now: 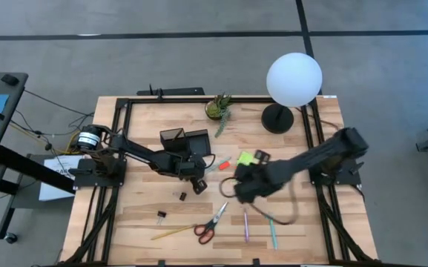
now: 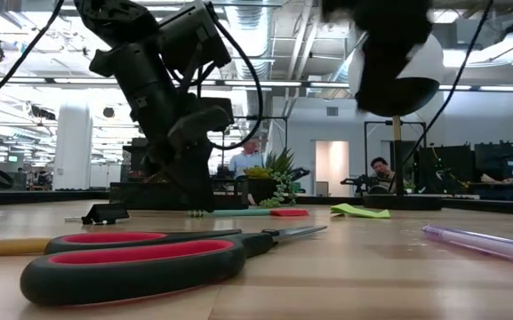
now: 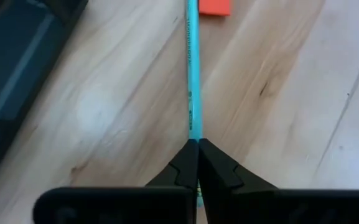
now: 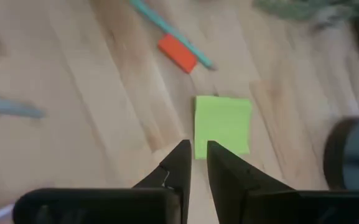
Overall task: Pick and place office supplies into organizer
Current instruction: Put the blue pencil into the black desk organizer
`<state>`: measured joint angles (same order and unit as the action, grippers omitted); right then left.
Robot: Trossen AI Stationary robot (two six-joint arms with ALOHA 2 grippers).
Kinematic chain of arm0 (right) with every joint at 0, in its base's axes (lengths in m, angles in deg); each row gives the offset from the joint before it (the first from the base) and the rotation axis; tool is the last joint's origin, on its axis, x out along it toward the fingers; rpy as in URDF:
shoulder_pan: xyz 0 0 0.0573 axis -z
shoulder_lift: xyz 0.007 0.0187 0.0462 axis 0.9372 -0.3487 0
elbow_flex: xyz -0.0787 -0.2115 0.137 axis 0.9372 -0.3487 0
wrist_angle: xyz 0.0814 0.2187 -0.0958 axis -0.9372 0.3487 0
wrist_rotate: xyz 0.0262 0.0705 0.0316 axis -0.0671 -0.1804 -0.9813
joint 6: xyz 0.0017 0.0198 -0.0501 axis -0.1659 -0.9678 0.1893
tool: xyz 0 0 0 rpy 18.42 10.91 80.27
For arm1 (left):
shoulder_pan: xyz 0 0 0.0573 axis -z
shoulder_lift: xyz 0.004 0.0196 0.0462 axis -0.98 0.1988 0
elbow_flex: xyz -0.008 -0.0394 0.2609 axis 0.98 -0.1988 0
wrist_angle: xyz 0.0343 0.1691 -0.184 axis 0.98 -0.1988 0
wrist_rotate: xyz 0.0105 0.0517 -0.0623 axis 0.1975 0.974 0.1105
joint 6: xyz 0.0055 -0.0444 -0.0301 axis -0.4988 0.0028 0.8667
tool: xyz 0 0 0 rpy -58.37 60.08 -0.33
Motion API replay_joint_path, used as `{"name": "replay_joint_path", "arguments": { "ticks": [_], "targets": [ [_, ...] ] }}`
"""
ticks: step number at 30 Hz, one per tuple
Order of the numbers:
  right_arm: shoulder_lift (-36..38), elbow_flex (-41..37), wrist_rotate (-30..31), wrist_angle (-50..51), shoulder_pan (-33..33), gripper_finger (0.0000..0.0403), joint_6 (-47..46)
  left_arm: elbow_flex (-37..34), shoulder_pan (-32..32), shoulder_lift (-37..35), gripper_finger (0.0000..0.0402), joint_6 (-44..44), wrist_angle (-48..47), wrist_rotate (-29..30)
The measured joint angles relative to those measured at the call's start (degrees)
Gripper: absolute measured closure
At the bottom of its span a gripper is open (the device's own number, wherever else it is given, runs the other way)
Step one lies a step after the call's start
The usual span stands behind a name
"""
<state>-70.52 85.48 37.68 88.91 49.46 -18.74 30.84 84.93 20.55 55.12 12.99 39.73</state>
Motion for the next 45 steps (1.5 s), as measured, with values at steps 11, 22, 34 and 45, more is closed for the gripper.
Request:
{"name": "replay_joint_path", "arguments": {
  "ticks": [11,22,34,45],
  "targets": [
    [-6.87,0.0,-12.94,-10.63,10.51,0.0356,23.57,0.04,0.44,-0.02,0.04,-4.9,0.17,-1.83],
    [-1.7,0.11,-22.56,-28.74,16.06,0.0374,30.71,0.03,2.55,-5.26,0.0401,-3.45,-4.54,-3.42],
    [-0.77,0.07,-28.0,-29.91,18.13,0.0393,30.81,-0.02,2.7,-7.67,0.035,-2.39,-5.8,-9.56],
    [-0.79,0.07,-30.6,-19.6,18.19,0.0349,46.93,-1.28,12.15,-6.1,0.0241,5.02,0.58,8.98]
  ]
}}
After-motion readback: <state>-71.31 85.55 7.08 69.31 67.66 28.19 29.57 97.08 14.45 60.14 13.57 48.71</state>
